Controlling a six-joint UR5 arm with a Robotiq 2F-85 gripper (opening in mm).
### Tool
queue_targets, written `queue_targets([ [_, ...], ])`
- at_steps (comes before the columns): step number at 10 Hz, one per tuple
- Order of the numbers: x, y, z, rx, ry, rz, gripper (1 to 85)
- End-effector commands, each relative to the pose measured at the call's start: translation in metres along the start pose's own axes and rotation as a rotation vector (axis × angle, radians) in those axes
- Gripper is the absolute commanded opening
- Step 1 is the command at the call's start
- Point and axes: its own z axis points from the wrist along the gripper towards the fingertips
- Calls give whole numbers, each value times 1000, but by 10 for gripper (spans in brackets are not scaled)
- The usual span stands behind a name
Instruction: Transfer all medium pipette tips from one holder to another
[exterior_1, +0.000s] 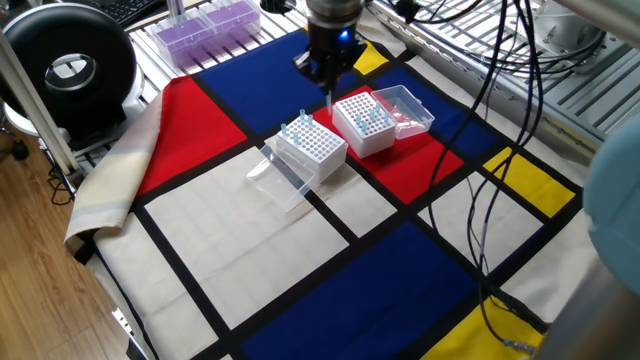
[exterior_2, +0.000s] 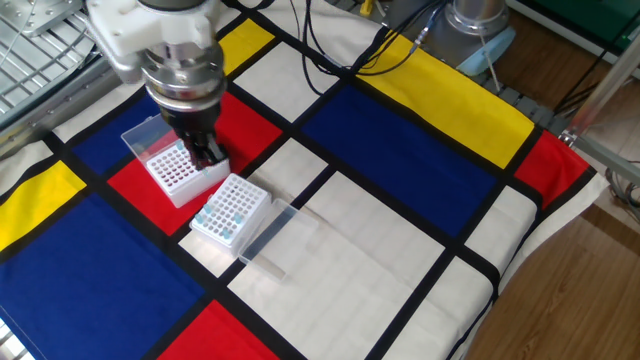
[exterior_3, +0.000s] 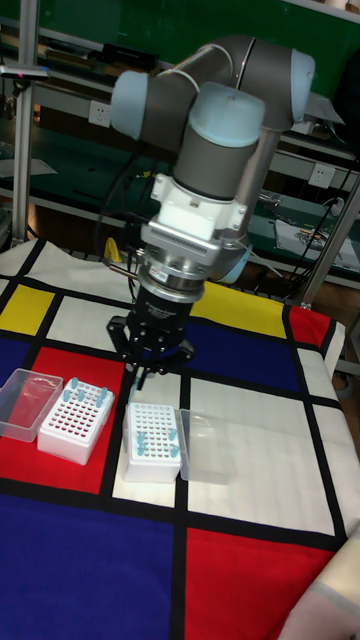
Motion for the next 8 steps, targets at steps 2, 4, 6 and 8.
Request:
queue_targets([
  [2,-11,-18,7,-38,-16,-35,10],
  [4,-13,-22,9,-34,-13,-45,10],
  [6,-16,-28,11,-51,-17,-64,10],
  [8,-17,-35,20,-78,-38,-84,10],
])
